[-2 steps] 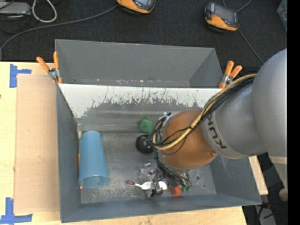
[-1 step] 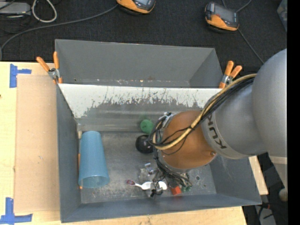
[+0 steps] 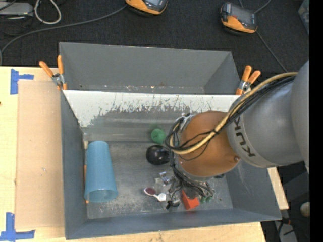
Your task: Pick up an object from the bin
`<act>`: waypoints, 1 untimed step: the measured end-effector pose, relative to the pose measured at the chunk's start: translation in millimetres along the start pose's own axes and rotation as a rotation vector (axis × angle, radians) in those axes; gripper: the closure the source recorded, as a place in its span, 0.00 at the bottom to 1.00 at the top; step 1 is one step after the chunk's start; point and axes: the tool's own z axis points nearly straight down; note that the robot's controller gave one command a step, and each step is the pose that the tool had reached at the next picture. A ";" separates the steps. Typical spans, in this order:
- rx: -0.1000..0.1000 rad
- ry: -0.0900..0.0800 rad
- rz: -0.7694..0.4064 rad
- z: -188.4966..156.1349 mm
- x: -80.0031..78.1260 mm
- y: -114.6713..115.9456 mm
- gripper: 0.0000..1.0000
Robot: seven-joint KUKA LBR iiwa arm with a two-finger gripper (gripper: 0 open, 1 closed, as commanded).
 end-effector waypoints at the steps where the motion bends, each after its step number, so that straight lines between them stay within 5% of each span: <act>1: -0.001 0.001 0.001 -42.0 0.1 0.7 1.00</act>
Offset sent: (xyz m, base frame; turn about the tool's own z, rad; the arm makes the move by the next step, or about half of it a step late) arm 0.0011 0.0006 0.0456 0.0007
